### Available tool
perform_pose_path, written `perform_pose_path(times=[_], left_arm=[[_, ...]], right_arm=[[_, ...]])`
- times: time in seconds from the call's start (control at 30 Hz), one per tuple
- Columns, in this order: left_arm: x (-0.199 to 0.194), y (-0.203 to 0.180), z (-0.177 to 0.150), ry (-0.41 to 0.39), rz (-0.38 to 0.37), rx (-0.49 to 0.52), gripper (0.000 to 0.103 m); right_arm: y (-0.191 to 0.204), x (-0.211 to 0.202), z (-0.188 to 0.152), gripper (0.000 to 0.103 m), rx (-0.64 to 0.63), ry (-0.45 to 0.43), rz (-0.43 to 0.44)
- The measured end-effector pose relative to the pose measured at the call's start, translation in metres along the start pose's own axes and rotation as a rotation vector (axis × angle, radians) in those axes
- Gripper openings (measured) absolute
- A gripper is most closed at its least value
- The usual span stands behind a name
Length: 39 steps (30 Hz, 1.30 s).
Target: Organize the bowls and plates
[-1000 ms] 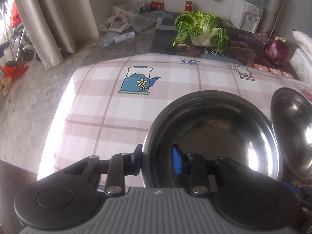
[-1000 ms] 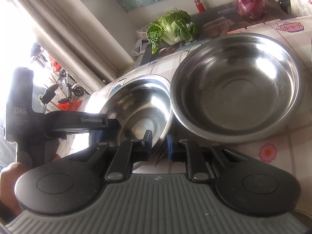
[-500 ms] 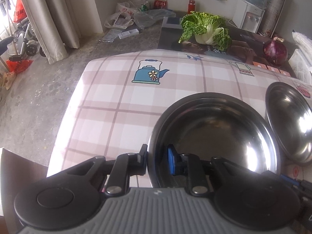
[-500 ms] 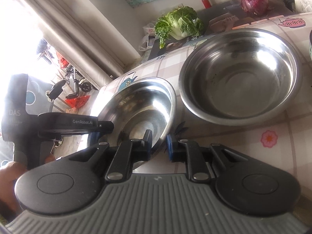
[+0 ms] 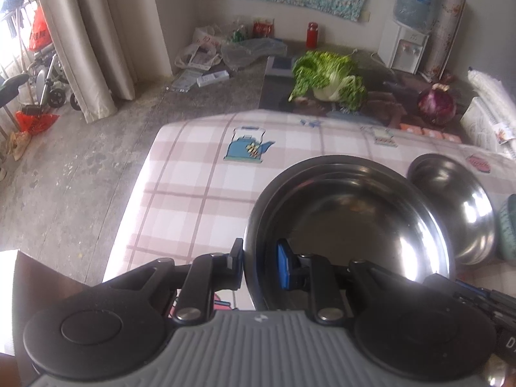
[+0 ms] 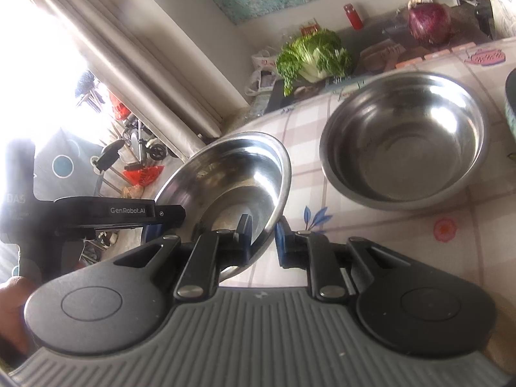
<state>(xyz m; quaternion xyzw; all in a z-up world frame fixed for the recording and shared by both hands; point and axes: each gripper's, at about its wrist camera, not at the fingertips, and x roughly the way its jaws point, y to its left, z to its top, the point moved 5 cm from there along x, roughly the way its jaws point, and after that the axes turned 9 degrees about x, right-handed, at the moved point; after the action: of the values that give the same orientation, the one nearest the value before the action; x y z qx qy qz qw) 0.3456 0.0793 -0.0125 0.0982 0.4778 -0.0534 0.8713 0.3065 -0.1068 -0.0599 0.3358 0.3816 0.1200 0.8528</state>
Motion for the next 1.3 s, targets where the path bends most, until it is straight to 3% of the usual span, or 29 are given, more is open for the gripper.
perform_pose_path(times=[0.33,0.67,1.07,1.3], left_arm=[[-0.024,-0.061,0.03,-0.067,-0.042,0.079,0.022],[0.019,-0.132,0.045,-0.018,-0.097,0.13,0.023],[0.053,-0.157,0.048,0.039,-0.079,0.163,0.023],[0.05,-0.156,0.045,0.026,-0.073,0.166,0.026]], right_arm=[[-0.031,-0.052,0.023,0.015,0.046,-0.099,-0.012],[-0.091,-0.077,0.051,0.016,0.098,-0.143,-0.098],[-0.123,-0.053,0.069,0.019,0.103,-0.137,-0.159],[-0.116,-0.049,0.074,0.031,0.064,-0.148,-0.179]])
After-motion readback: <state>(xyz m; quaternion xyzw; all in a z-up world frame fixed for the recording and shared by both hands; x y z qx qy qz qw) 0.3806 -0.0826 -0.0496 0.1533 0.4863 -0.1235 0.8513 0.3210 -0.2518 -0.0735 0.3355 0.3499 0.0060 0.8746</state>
